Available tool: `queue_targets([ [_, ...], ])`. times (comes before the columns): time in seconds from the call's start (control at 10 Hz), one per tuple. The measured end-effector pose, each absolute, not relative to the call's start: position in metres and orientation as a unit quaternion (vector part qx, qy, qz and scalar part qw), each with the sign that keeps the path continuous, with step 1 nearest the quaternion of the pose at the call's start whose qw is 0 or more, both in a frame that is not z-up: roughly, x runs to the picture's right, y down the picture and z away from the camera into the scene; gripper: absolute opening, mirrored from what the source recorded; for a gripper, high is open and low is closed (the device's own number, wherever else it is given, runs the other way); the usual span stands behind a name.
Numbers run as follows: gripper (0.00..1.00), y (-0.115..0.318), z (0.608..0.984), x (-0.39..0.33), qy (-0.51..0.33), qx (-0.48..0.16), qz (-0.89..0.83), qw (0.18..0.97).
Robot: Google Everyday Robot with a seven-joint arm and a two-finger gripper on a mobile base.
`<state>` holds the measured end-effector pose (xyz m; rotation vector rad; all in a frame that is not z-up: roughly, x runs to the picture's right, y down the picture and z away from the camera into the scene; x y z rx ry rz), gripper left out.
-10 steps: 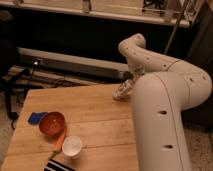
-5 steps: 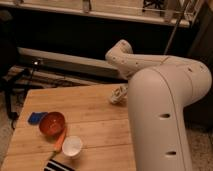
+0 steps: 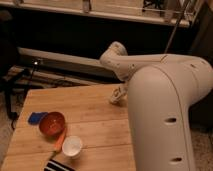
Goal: Stand the bottle upright
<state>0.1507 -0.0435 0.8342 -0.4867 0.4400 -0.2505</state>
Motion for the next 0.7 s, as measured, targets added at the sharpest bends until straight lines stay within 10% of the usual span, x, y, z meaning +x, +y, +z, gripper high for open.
queue_targets([
  [0.7, 0.34, -0.0432, 0.8279, 0.1499, 0.279, -0.196, -0.134, 0.931],
])
